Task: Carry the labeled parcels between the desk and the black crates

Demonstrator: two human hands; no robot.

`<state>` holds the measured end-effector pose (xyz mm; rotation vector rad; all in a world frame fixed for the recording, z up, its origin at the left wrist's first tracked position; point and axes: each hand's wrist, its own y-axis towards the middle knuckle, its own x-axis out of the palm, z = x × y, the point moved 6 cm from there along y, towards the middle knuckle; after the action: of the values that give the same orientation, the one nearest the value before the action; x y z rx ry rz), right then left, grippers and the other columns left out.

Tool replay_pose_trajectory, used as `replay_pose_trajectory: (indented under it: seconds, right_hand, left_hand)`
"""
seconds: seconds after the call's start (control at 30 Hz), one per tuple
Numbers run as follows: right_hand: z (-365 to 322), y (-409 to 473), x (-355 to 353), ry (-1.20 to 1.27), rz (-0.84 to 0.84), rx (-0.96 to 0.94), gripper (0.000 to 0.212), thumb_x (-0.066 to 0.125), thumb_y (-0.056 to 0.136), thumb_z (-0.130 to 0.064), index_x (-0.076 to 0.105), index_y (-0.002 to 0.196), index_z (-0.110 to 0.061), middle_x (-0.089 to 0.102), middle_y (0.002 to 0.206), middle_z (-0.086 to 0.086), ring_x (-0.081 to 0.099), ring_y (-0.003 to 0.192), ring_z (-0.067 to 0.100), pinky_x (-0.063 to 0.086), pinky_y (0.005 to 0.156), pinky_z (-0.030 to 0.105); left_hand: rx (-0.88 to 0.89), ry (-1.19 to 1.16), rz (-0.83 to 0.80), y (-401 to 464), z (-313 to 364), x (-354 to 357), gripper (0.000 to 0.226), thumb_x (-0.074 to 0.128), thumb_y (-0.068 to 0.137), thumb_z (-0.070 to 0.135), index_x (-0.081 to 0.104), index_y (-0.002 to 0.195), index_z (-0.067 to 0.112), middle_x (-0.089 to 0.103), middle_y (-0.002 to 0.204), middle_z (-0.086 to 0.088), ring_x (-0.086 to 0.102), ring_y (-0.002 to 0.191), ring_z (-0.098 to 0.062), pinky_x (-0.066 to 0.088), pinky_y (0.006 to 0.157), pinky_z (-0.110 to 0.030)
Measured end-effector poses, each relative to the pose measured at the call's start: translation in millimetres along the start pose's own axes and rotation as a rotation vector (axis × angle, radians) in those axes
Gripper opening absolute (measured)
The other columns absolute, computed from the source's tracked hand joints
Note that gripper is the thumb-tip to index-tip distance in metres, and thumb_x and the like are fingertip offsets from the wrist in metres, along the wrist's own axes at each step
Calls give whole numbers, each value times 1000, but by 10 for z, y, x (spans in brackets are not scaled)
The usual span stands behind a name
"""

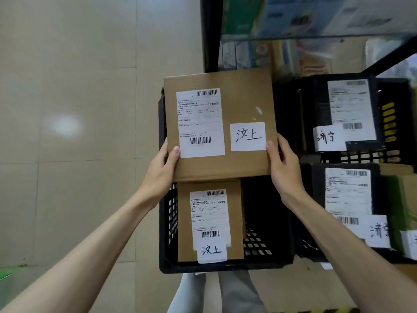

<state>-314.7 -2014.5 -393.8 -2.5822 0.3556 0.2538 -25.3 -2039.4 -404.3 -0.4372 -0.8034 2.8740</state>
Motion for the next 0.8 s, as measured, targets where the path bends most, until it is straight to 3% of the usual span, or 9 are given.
replay_pose_trajectory:
  seconds: [0.17, 0.27, 0.37, 0.53, 0.67, 0.8]
  right_hand:
    - [248, 52, 75, -3, -1, 47, 41, 43, 107, -34, 46, 147, -29, 63, 123, -20, 57, 107, -16, 48, 87, 6]
    - [351, 118, 95, -8, 11, 71, 42, 43, 106, -36, 46, 147, -30, 64, 127, -15, 59, 115, -3, 49, 94, 17]
    - [444, 191, 101, -28, 24, 85, 41, 43, 106, -36, 47, 147, -29, 65, 125, -14, 60, 114, -1, 49, 97, 21]
    - [599, 315, 152, -37, 27, 94, 39, 43, 107, -34, 49, 145, -26, 66, 121, -16, 61, 111, -2, 50, 92, 17]
    - [786, 403, 195, -49, 42, 105, 39, 42, 107, -35, 49, 144, -26, 67, 121, -12, 62, 112, 4, 51, 98, 26]
    - [859, 416, 196, -63, 45, 117, 42, 42, 107, -38, 46, 146, -27, 65, 126, -11, 60, 116, 5, 49, 104, 33]
  left_hand:
    - [-24, -9, -5, 97, -180, 76, 47, 40, 110, 33, 37, 156, 30, 54, 145, 22, 48, 126, 16, 38, 101, -3]
    - [-42, -16, -10, 192, -268, 123, 47, 40, 110, 34, 36, 157, 30, 53, 146, 20, 49, 130, 10, 38, 111, -14]
    - [-66, -40, 3, 278, -384, 183, 48, 40, 110, 34, 34, 157, 30, 50, 151, 18, 46, 136, 3, 35, 119, -27]
    - [-116, -26, 21, 401, -551, 264, 47, 41, 110, 34, 36, 156, 34, 54, 146, 20, 50, 126, 12, 40, 100, -5]
    - [-144, -29, 24, 477, -722, 303, 51, 42, 108, 43, 30, 157, 39, 47, 152, 20, 45, 138, -1, 34, 120, -35]
    - [-141, -26, 36, 483, -731, 325, 53, 42, 108, 41, 27, 159, 39, 42, 155, 21, 41, 141, -1, 31, 121, -32]
